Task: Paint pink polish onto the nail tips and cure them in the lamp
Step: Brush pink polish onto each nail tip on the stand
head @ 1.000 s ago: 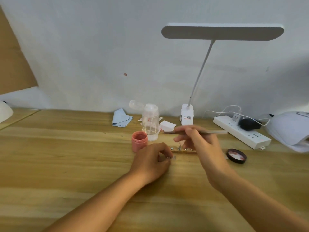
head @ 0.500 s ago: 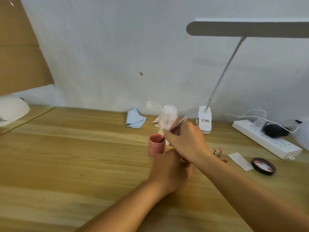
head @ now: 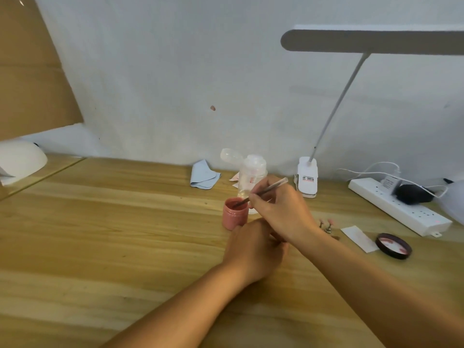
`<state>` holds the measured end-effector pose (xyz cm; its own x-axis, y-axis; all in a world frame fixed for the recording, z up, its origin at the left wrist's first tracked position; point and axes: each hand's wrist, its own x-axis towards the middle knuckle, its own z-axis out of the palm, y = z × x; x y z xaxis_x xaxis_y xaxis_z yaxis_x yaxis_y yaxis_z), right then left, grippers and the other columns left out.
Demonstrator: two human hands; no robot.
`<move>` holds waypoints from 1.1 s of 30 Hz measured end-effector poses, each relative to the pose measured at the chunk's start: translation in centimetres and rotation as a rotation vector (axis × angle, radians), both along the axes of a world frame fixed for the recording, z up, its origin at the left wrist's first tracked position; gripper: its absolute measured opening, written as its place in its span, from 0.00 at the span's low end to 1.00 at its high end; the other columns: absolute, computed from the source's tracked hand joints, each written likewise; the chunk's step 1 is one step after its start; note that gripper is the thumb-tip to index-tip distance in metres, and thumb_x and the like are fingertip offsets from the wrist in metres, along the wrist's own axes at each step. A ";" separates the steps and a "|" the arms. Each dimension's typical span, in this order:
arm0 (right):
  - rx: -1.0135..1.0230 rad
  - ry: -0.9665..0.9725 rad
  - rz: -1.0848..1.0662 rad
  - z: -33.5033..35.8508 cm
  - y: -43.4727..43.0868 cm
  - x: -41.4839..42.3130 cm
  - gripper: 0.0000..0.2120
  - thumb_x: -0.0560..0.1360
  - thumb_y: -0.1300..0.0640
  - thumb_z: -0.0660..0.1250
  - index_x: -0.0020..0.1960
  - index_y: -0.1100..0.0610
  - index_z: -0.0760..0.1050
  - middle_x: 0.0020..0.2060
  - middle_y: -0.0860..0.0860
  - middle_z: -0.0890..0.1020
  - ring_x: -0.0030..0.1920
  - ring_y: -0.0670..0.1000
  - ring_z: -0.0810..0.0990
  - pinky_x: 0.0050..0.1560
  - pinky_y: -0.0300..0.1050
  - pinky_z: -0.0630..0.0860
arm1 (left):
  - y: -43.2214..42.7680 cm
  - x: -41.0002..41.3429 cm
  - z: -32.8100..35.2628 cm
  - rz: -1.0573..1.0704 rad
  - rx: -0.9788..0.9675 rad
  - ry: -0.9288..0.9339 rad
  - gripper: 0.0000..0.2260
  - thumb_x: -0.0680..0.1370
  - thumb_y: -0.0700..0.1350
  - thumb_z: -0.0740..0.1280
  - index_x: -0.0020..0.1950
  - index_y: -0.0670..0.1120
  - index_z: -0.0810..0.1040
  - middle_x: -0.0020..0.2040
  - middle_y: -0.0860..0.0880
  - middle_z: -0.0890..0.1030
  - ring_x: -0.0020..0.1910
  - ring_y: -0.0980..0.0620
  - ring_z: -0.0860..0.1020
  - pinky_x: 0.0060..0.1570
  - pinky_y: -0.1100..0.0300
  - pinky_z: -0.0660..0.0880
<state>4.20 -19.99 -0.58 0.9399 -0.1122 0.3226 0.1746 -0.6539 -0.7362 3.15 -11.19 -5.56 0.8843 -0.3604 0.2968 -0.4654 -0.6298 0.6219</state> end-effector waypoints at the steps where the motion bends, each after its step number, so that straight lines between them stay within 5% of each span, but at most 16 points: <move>1: 0.017 -0.016 0.005 0.0 0.0 -0.2 0.05 0.74 0.55 0.68 0.40 0.49 0.76 0.36 0.44 0.84 0.44 0.42 0.81 0.47 0.42 0.74 | 0.1 0.0 0.0 -0.004 0.000 0.011 0.15 0.73 0.46 0.67 0.27 0.55 0.68 0.24 0.60 0.73 0.42 0.50 0.80 0.33 0.60 0.62; 4: 0.075 -0.101 -0.002 0.3 -0.4 -1.2 0.04 0.74 0.57 0.69 0.42 0.50 0.74 0.36 0.43 0.83 0.37 0.42 0.80 0.41 0.41 0.74 | 0.2 -0.1 0.3 -0.040 -0.005 0.037 0.16 0.73 0.45 0.66 0.30 0.65 0.74 0.27 0.66 0.75 0.42 0.53 0.80 0.33 0.62 0.64; 9: 0.381 -0.252 0.033 -0.5 -2.9 -5.3 0.09 0.74 0.65 0.68 0.41 0.59 0.68 0.33 0.58 0.75 0.33 0.48 0.75 0.35 0.44 0.71 | 0.0 -0.1 0.2 -0.058 -0.016 0.035 0.12 0.73 0.48 0.68 0.32 0.60 0.72 0.36 0.60 0.76 0.46 0.56 0.79 0.50 0.57 0.72; 11: 0.484 -0.228 0.016 -1.6 -4.3 -7.0 0.05 0.76 0.65 0.66 0.47 0.59 0.70 0.34 0.55 0.80 0.33 0.48 0.77 0.40 0.46 0.75 | -0.2 0.1 0.0 -0.076 -0.027 0.043 0.10 0.74 0.48 0.69 0.35 0.59 0.74 0.40 0.59 0.79 0.46 0.56 0.79 0.53 0.55 0.73; 13: 0.552 -0.185 0.020 -2.7 -5.3 -8.2 0.05 0.78 0.64 0.63 0.53 0.57 0.74 0.40 0.53 0.85 0.38 0.51 0.81 0.46 0.46 0.79 | -0.3 0.3 -0.3 -0.092 -0.056 0.036 0.07 0.74 0.48 0.70 0.38 0.58 0.76 0.43 0.58 0.82 0.41 0.60 0.78 0.51 0.57 0.74; 15: 0.618 -0.150 0.022 -3.2 -5.9 -8.7 0.06 0.78 0.64 0.63 0.53 0.59 0.76 0.42 0.54 0.86 0.38 0.53 0.81 0.42 0.44 0.81 | -0.3 0.5 -0.5 -0.120 -0.077 0.030 0.06 0.74 0.47 0.71 0.40 0.58 0.77 0.45 0.58 0.83 0.35 0.64 0.74 0.45 0.60 0.73; 20: 0.718 -0.123 -0.007 -3.9 -6.4 -8.4 0.08 0.75 0.58 0.69 0.41 0.60 0.73 0.28 0.53 0.76 0.26 0.47 0.68 0.24 0.36 0.65 | 0.0 0.8 -0.8 -0.153 -0.104 0.038 0.10 0.73 0.42 0.71 0.40 0.59 0.79 0.44 0.59 0.83 0.31 0.68 0.74 0.36 0.65 0.66; 26: 0.740 -0.095 0.006 -4.5 -6.1 -8.0 0.08 0.78 0.54 0.64 0.49 0.59 0.75 0.37 0.55 0.86 0.30 0.49 0.80 0.28 0.37 0.75 | 0.3 0.8 -1.1 -0.136 -0.090 0.023 0.11 0.73 0.43 0.71 0.39 0.60 0.77 0.41 0.59 0.80 0.31 0.66 0.74 0.36 0.64 0.66; 33: 0.739 -0.108 0.000 -4.2 -6.2 -8.2 0.08 0.76 0.58 0.69 0.42 0.60 0.72 0.31 0.56 0.82 0.25 0.49 0.72 0.26 0.36 0.71 | 0.3 0.7 -0.9 -0.152 -0.085 0.016 0.11 0.74 0.45 0.72 0.39 0.62 0.78 0.44 0.60 0.82 0.32 0.66 0.74 0.36 0.65 0.66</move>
